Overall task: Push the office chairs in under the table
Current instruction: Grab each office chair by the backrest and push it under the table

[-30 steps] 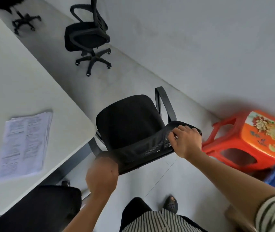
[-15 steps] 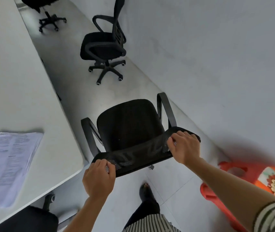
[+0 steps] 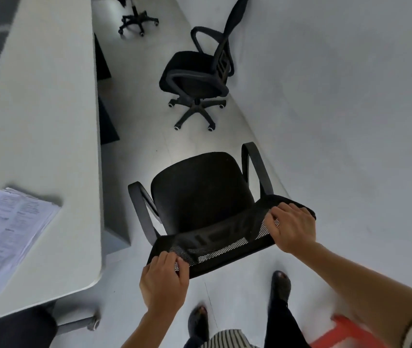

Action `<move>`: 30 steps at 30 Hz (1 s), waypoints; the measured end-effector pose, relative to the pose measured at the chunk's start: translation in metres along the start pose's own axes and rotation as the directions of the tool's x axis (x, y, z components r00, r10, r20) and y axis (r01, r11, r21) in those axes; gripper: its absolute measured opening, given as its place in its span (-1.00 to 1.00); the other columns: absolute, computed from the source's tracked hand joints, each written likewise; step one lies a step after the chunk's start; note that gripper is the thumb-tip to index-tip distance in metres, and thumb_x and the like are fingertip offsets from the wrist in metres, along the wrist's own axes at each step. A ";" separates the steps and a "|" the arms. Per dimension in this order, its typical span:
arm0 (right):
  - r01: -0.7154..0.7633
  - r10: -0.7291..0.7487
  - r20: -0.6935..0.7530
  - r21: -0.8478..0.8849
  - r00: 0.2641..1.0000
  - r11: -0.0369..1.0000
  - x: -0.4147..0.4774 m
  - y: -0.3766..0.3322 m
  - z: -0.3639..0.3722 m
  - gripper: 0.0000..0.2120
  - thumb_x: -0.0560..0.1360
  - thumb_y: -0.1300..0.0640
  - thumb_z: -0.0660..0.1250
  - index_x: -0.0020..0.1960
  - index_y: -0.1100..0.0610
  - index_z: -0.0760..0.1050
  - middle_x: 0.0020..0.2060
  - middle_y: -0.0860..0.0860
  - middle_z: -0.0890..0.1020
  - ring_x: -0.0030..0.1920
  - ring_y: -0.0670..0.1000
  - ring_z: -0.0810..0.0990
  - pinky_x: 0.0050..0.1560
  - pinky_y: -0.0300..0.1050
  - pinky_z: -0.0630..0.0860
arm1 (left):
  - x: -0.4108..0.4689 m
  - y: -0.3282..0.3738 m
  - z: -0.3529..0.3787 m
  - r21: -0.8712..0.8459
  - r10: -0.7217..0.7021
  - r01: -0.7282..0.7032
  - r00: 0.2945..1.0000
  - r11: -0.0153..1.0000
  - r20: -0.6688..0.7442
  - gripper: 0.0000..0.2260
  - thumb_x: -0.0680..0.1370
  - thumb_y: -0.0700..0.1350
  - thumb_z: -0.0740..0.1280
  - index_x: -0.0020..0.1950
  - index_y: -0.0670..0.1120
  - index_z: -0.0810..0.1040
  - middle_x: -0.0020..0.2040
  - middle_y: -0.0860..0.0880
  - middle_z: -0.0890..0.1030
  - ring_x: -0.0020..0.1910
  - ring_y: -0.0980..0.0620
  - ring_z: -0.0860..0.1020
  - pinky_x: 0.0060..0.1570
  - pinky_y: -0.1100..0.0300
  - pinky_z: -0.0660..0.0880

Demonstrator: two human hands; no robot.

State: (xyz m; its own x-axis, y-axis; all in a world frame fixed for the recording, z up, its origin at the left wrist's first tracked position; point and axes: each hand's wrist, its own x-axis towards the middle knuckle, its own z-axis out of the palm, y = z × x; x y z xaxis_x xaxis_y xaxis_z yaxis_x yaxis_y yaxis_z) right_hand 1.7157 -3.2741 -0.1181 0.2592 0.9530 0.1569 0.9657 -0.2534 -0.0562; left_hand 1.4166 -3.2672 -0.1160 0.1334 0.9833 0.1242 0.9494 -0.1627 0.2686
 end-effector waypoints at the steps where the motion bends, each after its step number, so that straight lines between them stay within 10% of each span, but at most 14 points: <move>1: 0.023 -0.023 0.003 0.005 1.000 1.000 0.016 0.008 0.001 -0.60 0.48 -0.08 0.04 -0.29 0.05 0.56 -0.40 -0.04 0.56 -0.39 -0.02 0.43 -0.29 -0.19 0.28 | 0.006 0.011 0.003 0.008 -0.027 0.028 0.999 1.000 -0.018 -0.70 0.46 0.00 0.07 -0.39 -0.07 0.45 -0.47 0.08 0.36 -0.45 0.10 0.27 -0.37 0.24 0.24; 14: 0.449 -0.454 0.073 0.074 0.888 0.890 0.202 0.090 0.015 -0.59 0.47 -0.06 0.01 -0.26 0.09 0.57 -0.36 0.00 0.56 -0.32 0.07 0.50 -0.26 -0.09 0.39 | 0.048 0.155 0.043 0.061 -0.357 0.355 0.933 0.933 0.037 -0.73 0.47 -0.03 0.10 -0.35 -0.09 0.46 -0.41 -0.01 0.50 -0.40 -0.08 0.51 -0.37 0.08 0.46; 30: 0.645 -0.650 0.007 0.111 0.760 0.756 0.399 0.010 0.052 -0.62 0.47 -0.02 0.07 -0.41 0.11 0.47 -0.47 0.01 0.49 -0.42 0.06 0.47 -0.35 -0.14 0.36 | 0.220 0.118 0.063 -0.037 -0.543 0.543 0.831 0.839 -0.118 -0.71 0.46 0.03 0.11 -0.38 -0.05 0.46 -0.45 0.03 0.51 -0.45 -0.02 0.48 -0.41 0.16 0.41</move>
State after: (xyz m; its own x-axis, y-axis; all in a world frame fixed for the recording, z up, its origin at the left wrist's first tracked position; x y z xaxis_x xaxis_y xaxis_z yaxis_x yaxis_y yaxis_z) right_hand 1.8284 -2.8882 -0.1071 -0.4304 0.8902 0.1493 0.8958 0.4416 -0.0506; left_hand 1.5758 -3.0650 -0.1171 -0.4383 0.8961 0.0700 0.8585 0.3943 0.3277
